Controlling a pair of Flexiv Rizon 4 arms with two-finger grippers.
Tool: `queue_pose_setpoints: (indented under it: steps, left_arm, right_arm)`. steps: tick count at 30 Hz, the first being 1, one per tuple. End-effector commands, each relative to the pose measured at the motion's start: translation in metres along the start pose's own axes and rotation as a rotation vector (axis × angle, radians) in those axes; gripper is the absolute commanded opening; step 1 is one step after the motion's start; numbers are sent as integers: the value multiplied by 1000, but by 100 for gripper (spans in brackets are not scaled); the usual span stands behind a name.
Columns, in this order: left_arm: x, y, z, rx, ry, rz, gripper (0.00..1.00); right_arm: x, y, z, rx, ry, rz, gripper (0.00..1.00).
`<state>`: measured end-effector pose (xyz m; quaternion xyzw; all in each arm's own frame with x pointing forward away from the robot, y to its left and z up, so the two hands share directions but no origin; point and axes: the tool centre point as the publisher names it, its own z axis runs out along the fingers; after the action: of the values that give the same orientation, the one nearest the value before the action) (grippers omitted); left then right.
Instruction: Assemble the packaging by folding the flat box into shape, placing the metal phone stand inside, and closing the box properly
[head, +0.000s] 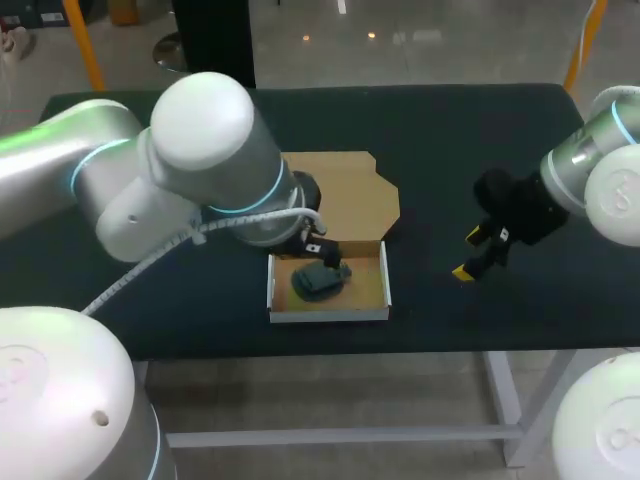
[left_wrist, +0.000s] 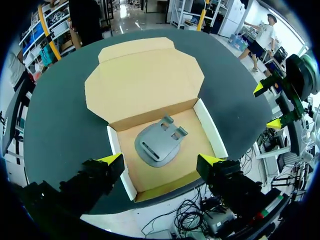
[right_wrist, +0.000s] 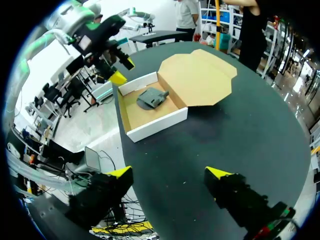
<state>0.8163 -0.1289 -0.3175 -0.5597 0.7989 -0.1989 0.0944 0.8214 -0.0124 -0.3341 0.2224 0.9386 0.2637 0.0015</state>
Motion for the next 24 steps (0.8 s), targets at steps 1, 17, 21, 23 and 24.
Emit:
queue_pose_setpoints:
  steps: [1, 17, 21, 23, 24]
  left_arm:
    - [-31, 4, -5, 45, 140, 39, 100]
    - [-90, -24, -2, 105, 276, 275, 100]
    - [-94, -27, -2, 106, 284, 294, 100]
    - [-94, -27, -2, 106, 284, 294, 100]
    - [-94, -27, -2, 106, 284, 294, 100]
  right_arm:
    - [0, -1, -2, -4, 4, -2, 100]
    - [0, -1, -2, -4, 4, -2, 100]
    - [0, -1, -2, -4, 4, -2, 100]
    - [0, -1, -2, -4, 4, -2, 100]
    - [0, -1, -2, -4, 4, -2, 100]
